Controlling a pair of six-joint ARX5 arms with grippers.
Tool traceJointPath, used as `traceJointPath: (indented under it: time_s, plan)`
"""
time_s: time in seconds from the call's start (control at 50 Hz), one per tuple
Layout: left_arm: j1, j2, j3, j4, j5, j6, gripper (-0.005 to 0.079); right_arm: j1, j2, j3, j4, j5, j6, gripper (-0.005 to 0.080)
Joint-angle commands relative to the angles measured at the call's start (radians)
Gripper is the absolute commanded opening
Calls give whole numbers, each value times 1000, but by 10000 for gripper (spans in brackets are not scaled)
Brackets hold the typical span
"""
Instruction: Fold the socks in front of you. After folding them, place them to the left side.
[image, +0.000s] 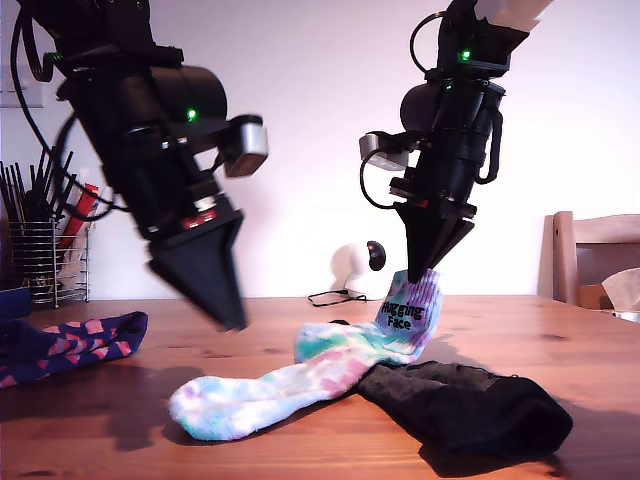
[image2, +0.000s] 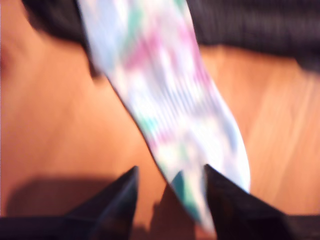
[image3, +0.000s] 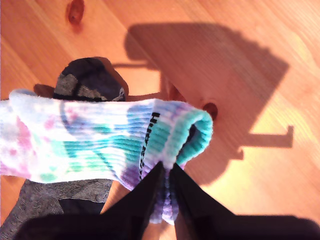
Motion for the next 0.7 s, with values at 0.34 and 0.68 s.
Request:
traceJointPath:
  time_s: [0.34,0.68]
  plan:
    - [-3,39,-4,311,135,14,-24,3,17,-8,9,-4,-5,-11]
    - [-5,143,-4,431,217,19,-24,3,17,-8,10,-8,-4,-11]
